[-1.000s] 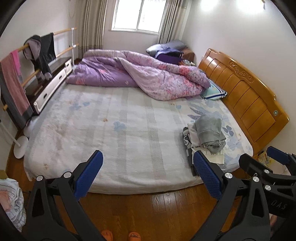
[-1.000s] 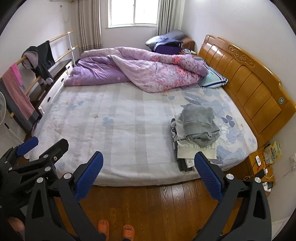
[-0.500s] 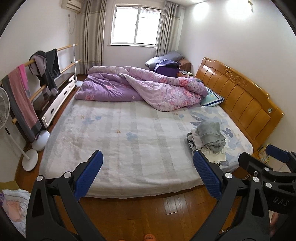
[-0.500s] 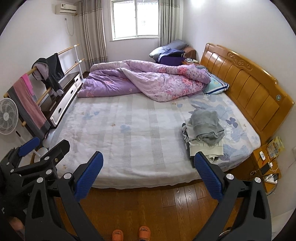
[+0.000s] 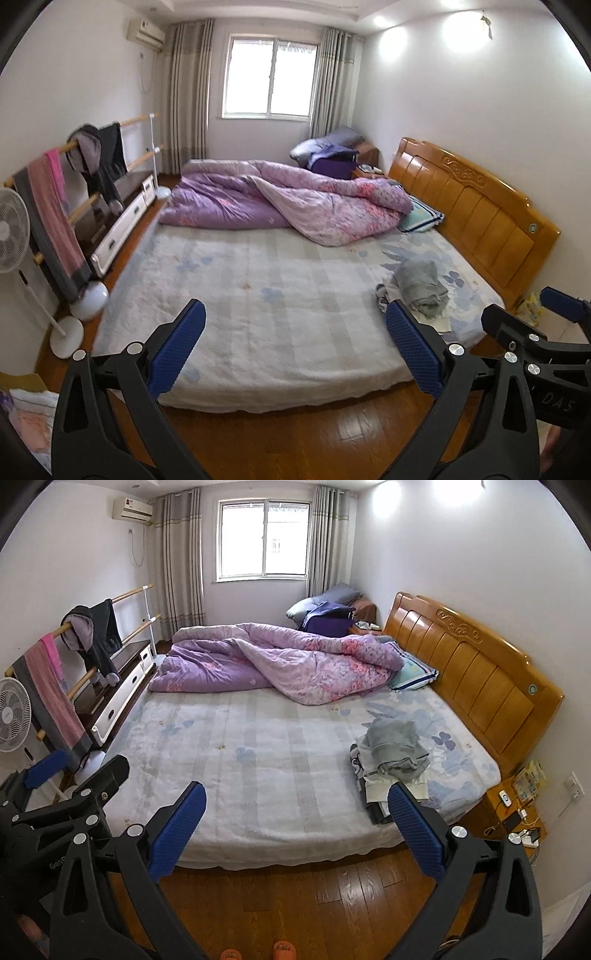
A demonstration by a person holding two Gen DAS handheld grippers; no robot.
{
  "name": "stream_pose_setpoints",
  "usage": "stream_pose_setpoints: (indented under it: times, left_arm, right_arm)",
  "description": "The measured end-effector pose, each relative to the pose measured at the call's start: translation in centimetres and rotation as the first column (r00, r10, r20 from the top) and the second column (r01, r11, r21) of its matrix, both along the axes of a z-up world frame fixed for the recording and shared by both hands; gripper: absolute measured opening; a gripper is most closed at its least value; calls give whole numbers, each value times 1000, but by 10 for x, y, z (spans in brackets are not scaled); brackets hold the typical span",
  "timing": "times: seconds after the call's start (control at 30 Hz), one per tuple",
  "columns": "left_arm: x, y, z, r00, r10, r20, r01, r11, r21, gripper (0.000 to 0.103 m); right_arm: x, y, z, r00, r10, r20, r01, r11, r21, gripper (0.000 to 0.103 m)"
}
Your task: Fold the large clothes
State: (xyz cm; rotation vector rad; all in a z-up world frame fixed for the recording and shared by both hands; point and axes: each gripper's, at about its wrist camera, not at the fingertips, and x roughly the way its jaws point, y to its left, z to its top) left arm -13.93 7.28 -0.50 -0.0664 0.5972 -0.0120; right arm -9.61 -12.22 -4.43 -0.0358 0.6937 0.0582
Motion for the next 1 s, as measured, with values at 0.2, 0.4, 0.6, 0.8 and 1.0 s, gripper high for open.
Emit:
stream_pose_setpoints:
  times: [0.2,0.4,0.6,0.8,1.0]
  left_arm:
    - [-5,-2,14,999,-28,34,27,999,17,98]
    - [-11,-10,28,995,-30,95,25,998,58,98]
    - [-9,-15,36,993,-41,109,35,998,57,98]
    - [-6,-21,42,991,-55,119,49,997,55,98]
    - [0,-27,47,989,-65,130,58,997,56,98]
  right_arm:
    - [-9,-1,4,1000,-9,16,9,1000,3,95]
    - [-18,-6,15,998,-21,53,21,1000,0,95]
    - [-19,-14,23,996,-27,81,28,1000,-7,95]
    - [-15,-23,27,995,-32,93,34,999,-15,95]
    - [-11,-34,30,993,-42,111,44,999,-18,95]
